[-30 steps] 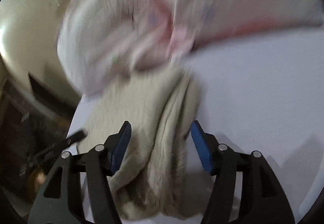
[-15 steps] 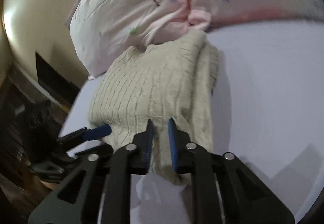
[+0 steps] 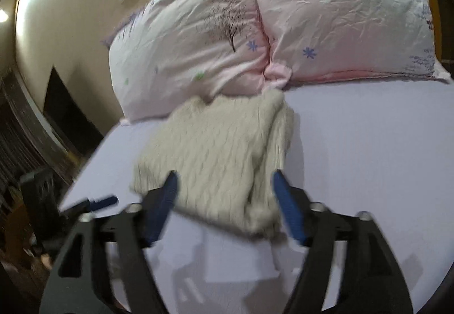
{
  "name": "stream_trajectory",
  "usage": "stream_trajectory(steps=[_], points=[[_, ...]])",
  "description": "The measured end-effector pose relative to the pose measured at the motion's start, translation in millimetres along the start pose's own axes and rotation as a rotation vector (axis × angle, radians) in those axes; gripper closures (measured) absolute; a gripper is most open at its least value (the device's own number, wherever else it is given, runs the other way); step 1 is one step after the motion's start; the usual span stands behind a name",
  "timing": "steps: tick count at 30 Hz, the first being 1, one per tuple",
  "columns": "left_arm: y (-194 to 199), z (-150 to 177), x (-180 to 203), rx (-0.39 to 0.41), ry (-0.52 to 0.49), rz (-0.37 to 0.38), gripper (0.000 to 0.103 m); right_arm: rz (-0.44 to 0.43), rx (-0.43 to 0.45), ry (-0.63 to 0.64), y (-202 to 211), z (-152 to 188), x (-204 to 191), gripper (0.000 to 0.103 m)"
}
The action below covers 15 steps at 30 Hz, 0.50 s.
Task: Fold small clothes
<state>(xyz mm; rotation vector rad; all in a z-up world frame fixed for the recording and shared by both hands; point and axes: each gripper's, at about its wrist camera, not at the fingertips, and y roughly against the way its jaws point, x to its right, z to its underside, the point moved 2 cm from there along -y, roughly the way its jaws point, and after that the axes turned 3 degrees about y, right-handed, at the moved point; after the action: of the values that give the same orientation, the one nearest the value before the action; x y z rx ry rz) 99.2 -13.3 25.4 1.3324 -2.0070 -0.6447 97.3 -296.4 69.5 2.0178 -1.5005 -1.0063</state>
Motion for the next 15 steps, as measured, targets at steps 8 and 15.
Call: stream_trajectory(steps=[8, 15], points=[[-18, 4, -1, -0.073, 0.019, -0.108, 0.001, 0.253, -0.113, 0.068, -7, 49, -18, 0.002], [-32, 8, -2, -0.109, 0.016, -0.163, 0.001, 0.276, -0.194, 0.022, -47, 58, -23, 0.002]])
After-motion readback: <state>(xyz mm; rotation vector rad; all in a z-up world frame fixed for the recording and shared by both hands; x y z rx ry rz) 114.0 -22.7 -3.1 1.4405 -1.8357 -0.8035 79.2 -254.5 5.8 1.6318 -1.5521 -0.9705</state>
